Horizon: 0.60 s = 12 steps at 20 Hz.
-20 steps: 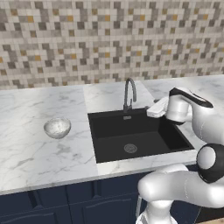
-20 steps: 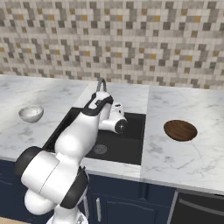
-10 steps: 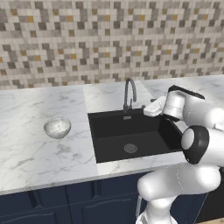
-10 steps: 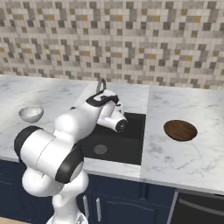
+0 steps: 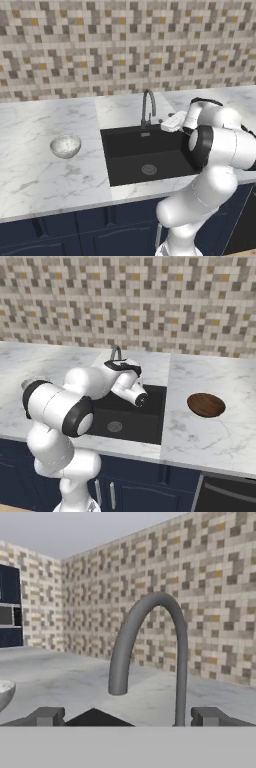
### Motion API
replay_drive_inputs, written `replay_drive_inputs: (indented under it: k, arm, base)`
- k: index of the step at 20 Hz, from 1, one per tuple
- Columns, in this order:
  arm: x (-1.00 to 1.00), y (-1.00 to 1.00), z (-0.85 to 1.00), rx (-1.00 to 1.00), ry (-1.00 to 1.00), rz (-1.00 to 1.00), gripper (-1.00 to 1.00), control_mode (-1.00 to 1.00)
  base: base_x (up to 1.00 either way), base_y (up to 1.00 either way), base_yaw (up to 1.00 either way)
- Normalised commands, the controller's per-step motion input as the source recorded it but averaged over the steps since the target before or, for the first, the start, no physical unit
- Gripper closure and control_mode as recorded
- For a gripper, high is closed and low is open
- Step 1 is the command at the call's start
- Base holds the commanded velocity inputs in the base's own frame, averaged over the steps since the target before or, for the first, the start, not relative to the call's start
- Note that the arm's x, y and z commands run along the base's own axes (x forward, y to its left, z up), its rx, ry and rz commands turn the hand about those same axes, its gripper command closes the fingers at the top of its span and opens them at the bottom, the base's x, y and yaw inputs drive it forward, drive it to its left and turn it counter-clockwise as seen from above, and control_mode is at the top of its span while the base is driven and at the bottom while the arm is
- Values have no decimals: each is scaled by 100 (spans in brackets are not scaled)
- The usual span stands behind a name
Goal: Rinse each bowl for a few seconds and place them down in the sink or on the counter.
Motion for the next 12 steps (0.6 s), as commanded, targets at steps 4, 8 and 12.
replay_drive_inputs:
  k: [4,8,12]
  arm:
    - [35,0,-15,4,0,1,-100,-100]
    - [37,0,-8,3,0,0,-100,-100]
    - [36,0,-7,4,0,0,-100,-100]
  base:
    - [0,0,0]
    - [0,0,0]
    - [0,0,0]
